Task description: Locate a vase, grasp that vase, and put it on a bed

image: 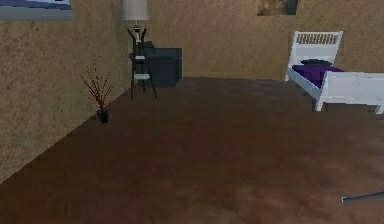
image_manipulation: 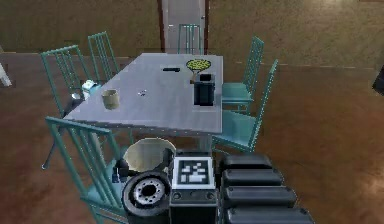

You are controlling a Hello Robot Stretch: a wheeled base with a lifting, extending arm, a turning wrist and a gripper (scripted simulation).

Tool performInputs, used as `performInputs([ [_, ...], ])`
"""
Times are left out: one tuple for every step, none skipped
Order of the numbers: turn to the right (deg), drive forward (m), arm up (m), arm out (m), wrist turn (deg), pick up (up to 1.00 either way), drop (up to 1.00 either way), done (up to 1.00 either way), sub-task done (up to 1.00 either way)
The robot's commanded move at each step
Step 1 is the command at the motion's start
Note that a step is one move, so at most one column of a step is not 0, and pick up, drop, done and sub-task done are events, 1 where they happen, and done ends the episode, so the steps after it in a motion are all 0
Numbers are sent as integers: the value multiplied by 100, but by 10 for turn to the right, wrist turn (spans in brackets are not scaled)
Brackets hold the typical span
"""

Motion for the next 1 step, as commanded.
performInputs([
  [60,0,0,0,0,0,0,0,0],
])
